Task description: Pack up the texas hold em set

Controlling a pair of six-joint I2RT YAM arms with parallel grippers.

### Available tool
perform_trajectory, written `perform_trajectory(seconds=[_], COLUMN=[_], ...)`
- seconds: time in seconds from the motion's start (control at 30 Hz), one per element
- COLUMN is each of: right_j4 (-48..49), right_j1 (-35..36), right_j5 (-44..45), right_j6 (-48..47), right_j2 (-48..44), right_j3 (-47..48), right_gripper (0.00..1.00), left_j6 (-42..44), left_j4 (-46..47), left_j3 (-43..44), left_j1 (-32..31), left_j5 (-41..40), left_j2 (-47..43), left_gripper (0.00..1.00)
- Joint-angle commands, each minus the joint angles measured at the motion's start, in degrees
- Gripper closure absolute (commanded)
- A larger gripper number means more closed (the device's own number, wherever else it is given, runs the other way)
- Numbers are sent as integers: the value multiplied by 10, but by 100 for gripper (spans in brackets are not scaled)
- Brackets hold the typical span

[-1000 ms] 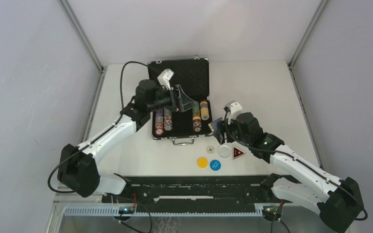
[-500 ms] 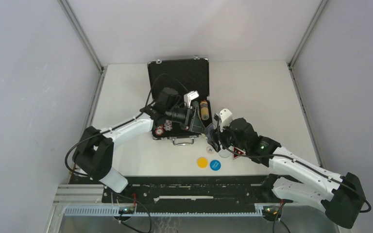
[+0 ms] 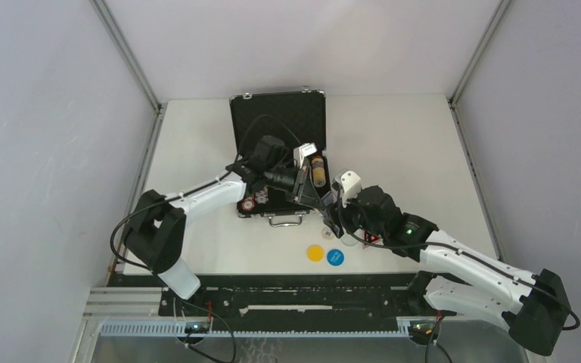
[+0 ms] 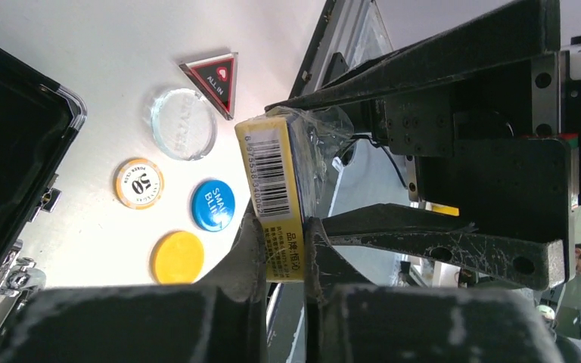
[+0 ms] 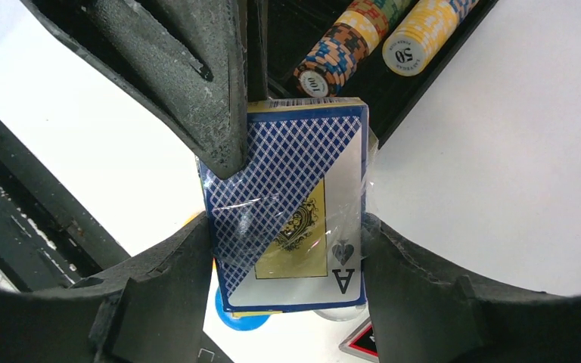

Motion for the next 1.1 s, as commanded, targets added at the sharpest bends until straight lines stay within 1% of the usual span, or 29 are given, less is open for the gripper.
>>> perform_trajectory(seconds=[0.0,0.03,0.13,0.17,0.2,0.23,0.27,0.3,0.37,0.43,0.5,0.57,0.63,0.8,0.87,1.07], right_j4=[52,53,55,55,54,53,53,55,60,62,58,51,54,62,63,71], right_j1=[4,5,4,5,5,5,4,4,0,-17,-47,-84,-109,-136,-141,-152], right_j5=[1,4,40,52,66,81,96,120,153,166,155,132,101,68,64,55], right_j6=[-2,-1,14,16,20,24,29,35,48,66,93,114,125,136,137,138], right_j2=[-12,-10,-9,-9,-11,-13,-18,-24,-40,-54,-58,-61,-64,-64,-61,-46], right_j3=[17,17,17,17,18,17,16,13,4,-8,-17,-26,-38,-55,-58,-64], right_gripper=[95,91,58,38,22,15,11,9,8,8,8,8,9,9,10,10], left_j6=[22,23,26,25,23,19,11,0,-19,-33,-43,-52,-58,-94,-119,-149], left_j4=[4,3,8,15,21,31,42,53,73,87,93,95,93,99,107,141], left_j3=[40,40,40,37,32,24,17,7,-9,-21,-28,-36,-42,-60,-67,-70], left_j1=[-3,-3,1,4,11,23,34,47,70,86,90,90,107,115,123,150], left_j5=[11,7,-11,-19,-26,-34,-45,-60,-91,-132,-178,-240,-307,-401,-417,-401], left_j2=[2,2,-4,-9,-16,-25,-36,-47,-66,-82,-95,-109,-128,-151,-147,-103], left_gripper=[99,100,100,100,100,100,100,100,100,100,100,100,100,100,100,100])
